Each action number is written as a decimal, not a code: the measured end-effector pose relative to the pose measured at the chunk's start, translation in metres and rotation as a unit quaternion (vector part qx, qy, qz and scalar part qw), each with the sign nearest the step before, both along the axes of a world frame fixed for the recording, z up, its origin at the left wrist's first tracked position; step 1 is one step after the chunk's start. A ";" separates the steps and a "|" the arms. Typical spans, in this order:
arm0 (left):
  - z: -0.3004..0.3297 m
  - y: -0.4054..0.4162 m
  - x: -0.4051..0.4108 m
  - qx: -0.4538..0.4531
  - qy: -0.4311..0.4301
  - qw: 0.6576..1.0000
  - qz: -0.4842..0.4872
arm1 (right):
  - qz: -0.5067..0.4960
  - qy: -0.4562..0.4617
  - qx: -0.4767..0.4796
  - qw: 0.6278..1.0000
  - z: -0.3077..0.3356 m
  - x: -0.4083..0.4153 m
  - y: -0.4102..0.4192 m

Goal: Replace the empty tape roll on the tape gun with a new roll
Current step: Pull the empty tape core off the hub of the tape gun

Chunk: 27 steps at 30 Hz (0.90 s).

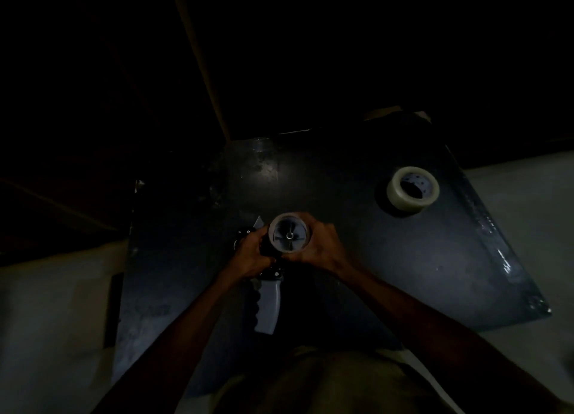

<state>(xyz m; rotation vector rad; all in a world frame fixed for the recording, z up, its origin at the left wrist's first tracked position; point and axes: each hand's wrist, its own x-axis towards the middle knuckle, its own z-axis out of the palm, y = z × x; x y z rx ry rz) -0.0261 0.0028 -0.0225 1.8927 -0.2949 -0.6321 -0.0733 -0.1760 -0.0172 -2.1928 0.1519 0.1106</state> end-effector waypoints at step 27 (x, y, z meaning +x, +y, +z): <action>0.012 -0.027 -0.021 0.030 -0.109 0.988 0.102 | -0.121 -0.131 -0.038 0.983 0.010 -0.080 -0.050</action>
